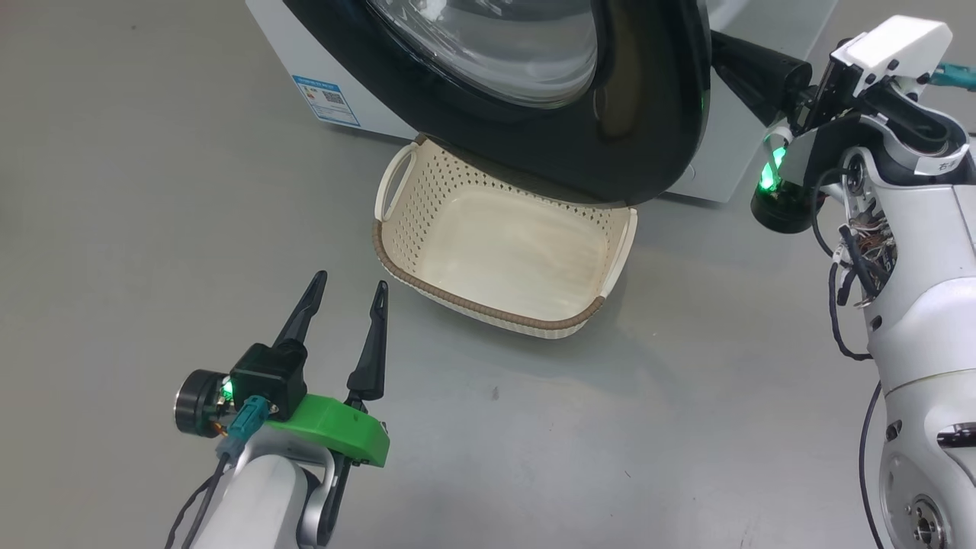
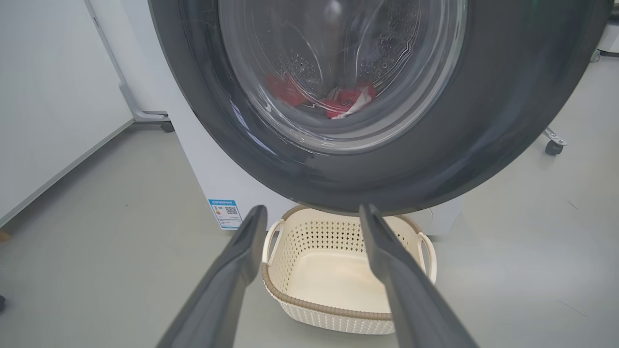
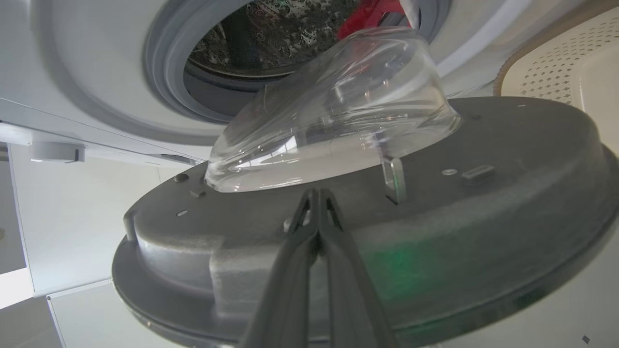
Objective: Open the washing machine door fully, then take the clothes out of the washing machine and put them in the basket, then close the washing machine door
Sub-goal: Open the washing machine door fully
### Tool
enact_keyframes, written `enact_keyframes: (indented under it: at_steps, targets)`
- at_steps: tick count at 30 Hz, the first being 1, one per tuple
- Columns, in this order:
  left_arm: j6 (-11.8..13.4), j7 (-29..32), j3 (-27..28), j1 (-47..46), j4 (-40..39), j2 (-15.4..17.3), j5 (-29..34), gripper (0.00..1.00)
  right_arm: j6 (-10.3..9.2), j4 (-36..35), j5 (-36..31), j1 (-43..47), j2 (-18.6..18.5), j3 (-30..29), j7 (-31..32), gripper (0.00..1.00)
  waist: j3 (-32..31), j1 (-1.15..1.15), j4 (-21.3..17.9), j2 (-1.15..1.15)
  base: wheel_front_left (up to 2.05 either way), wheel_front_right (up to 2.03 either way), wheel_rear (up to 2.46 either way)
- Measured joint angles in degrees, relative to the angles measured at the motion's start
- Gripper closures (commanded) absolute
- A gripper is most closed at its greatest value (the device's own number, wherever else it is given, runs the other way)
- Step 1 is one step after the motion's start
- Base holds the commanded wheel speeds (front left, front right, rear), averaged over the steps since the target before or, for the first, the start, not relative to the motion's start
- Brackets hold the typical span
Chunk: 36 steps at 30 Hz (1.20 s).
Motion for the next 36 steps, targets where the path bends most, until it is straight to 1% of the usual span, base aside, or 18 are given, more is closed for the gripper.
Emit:
enact_keyframes:
  at_steps: [5,7,9,18,20,22,27,28,30,36]
  targets:
    - [0.00,0.00,0.09,0.07,0.05,0.01,0.07,0.00,-0.07,-0.11,0.08,1.07,0.32,0.70,1.19,1.00,-0.49,0.00,-0.22,0.00,0.00,0.00,0.00]
    - [0.00,0.00,0.13,0.10,0.05,0.01,0.08,0.00,-0.48,-0.16,0.16,1.54,0.42,0.81,1.23,1.00,-0.67,0.00,-0.31,0.00,0.00,0.00,0.00]
    - [-0.03,0.00,0.14,0.14,0.07,0.01,0.10,0.00,-0.47,-0.21,0.19,1.78,0.49,0.88,1.63,1.00,-0.83,0.00,-0.41,0.00,0.00,0.00,0.00]
    - [-0.26,0.00,0.12,1.30,0.10,0.02,0.68,0.00,-0.36,-1.59,0.48,2.64,0.65,0.30,0.83,1.00,-1.42,0.00,-0.78,0.00,0.00,0.00,0.00]
    - [-0.26,0.00,0.13,1.30,0.10,0.02,0.68,0.00,0.85,-2.30,0.45,2.64,0.98,-0.43,-0.77,1.00,-1.49,0.00,-0.81,0.00,0.00,0.00,0.00]
    - [-0.26,0.00,0.13,1.30,0.18,0.03,0.68,0.00,2.65,-2.85,-0.53,2.64,0.74,-0.81,-3.34,1.00,-1.64,0.00,-0.82,0.00,0.00,0.00,0.00]
    - [-0.30,0.00,0.29,1.41,0.34,0.04,0.69,0.00,8.06,-4.86,-8.34,3.61,-3.18,1.49,-9.29,1.00,-2.46,0.00,-0.82,0.00,0.00,0.00,0.00]
    - [-0.30,0.00,0.60,1.53,0.35,0.08,0.69,0.00,9.62,-5.87,-12.03,4.23,-4.28,3.21,-11.69,1.00,-2.80,0.00,-0.89,0.00,0.00,0.00,0.00]
    - [-0.30,0.00,0.94,1.62,0.33,0.09,0.69,0.00,10.20,-7.27,-16.49,4.74,-5.50,5.31,-14.22,1.00,-3.10,0.00,-1.05,0.00,0.00,0.00,0.00]
    - [-0.30,0.00,1.10,2.40,0.29,0.12,1.44,0.00,10.21,-12.45,-29.24,7.62,-10.02,10.95,-23.32,1.00,-3.98,0.00,-1.68,0.00,0.00,0.00,0.00]
